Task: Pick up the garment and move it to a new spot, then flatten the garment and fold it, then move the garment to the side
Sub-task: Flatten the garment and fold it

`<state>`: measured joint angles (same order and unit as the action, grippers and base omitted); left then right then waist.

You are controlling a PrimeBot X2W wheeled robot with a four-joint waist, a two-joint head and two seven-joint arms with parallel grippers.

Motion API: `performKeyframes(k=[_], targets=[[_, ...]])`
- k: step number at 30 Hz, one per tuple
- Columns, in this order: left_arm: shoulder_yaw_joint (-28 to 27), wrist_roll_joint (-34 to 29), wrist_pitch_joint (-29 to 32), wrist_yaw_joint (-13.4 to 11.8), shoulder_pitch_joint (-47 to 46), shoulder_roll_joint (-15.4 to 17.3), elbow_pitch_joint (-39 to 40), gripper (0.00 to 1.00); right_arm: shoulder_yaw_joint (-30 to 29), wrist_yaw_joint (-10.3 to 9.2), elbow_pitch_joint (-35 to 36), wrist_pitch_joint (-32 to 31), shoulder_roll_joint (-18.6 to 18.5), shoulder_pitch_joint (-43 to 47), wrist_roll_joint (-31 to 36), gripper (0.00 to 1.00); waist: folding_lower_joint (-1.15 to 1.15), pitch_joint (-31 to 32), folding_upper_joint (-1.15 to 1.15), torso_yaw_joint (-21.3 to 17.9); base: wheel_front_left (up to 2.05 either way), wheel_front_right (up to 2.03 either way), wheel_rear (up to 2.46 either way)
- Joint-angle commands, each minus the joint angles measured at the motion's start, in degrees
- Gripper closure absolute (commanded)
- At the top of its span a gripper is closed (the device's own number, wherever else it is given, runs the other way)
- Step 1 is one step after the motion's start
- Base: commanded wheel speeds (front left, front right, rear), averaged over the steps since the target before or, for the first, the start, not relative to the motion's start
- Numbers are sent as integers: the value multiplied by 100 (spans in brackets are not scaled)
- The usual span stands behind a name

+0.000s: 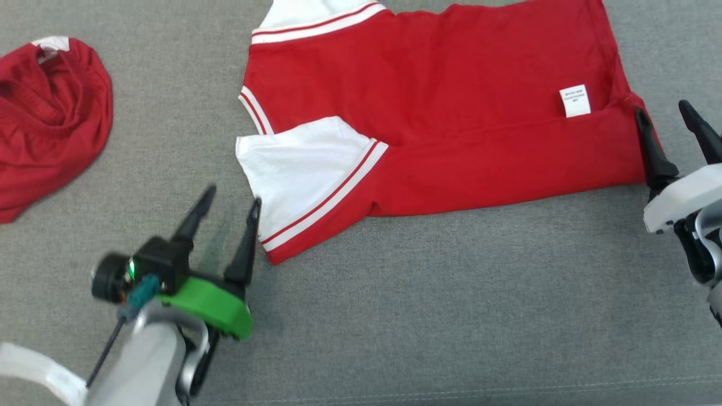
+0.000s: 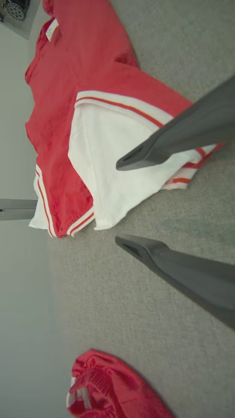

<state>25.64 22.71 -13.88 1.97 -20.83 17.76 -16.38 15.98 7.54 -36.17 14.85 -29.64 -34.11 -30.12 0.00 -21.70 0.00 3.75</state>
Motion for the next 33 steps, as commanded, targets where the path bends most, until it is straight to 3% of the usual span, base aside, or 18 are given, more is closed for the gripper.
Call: performKeyframes(k=[1, 7, 16, 17, 18, 19, 33], targets=[[-50, 220, 107, -13, 280, -57, 108, 0, -140, -10, 163, 36, 52, 185, 102, 0, 0, 149, 0, -72, 0, 0, 0], [-65, 818, 619, -27, 850, -240, 137, 0, -467, -10, 547, 38, 327, 722, 273, 0, 0, 315, 0, -195, 0, 0, 0], [-22, 1187, 1209, -21, 823, -379, -312, 2, -531, -10, 649, 40, 546, 915, 329, 0, 0, 325, 0, -406, 0, 0, 0], [-53, 1216, 1175, -48, 816, -399, -328, 68, -537, -10, 631, 40, 558, 919, 329, 0, 0, 325, 0, -416, 0, 0, 0], [-86, 1238, 1128, -69, 810, -412, -324, 95, -541, -10, 610, 40, 569, 922, 315, 0, 0, 326, 0, -418, 0, 0, 0], [-131, 1270, 1096, -89, 817, -412, -323, 100, -551, -10, 586, 39, 583, 931, 281, 0, 0, 331, 0, -415, 0, 0, 0], [-214, 1278, 1142, -111, 882, -87, 89, 100, -257, -9, -395, -254, 695, 482, -898, 0, 0, 264, 0, -80, 0, 0, 0]])
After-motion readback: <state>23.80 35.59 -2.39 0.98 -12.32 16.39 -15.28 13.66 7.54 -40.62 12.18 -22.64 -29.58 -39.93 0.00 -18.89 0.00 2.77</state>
